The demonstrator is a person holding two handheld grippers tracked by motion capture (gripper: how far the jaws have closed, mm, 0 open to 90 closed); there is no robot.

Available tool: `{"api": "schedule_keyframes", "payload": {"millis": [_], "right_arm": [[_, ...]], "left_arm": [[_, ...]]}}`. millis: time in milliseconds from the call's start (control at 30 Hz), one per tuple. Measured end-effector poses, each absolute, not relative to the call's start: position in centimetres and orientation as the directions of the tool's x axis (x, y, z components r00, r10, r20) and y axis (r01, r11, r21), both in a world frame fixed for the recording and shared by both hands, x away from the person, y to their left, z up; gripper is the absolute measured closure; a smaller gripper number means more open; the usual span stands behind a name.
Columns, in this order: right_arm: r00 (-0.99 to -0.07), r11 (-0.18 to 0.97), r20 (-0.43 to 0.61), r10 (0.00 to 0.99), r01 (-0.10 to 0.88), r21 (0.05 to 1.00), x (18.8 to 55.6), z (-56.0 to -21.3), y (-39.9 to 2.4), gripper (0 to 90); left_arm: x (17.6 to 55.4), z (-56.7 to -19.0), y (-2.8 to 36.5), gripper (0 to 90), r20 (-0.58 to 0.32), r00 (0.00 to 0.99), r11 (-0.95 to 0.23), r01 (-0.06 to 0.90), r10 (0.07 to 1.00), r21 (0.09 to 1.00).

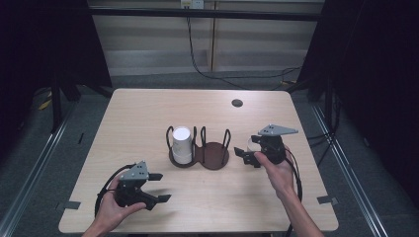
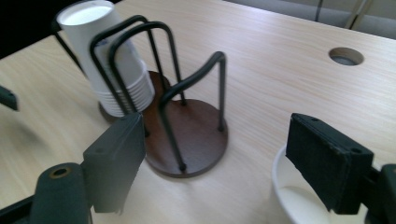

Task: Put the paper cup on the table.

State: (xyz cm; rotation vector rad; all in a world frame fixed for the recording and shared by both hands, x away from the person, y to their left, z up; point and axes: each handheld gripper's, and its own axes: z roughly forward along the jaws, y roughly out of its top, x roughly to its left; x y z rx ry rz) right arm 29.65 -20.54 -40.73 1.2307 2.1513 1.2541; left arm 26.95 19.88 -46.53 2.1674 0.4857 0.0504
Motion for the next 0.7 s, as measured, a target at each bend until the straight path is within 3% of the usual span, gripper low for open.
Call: {"api": "schedule_keyframes", "payload": {"millis": [267, 700], "right_arm": [[-0.616, 0.236, 0.098, 0.782, 0.437, 0.868, 27.2, -42.2, -19.1, 19.0], [-0.618, 0.108, 0.171, 0.767, 0.387, 0.916, 24.4, -46.2, -17.5, 16.6]], "left_arm": [[27.0, -46.4, 20.0, 22.0, -0.153, 0.922, -0.516, 0.331, 0.356, 0.791], [26.5, -46.6, 19.6, 20.2, -0.166, 0.920, -0.511, 0.340, 0.355, 0.790]]}}
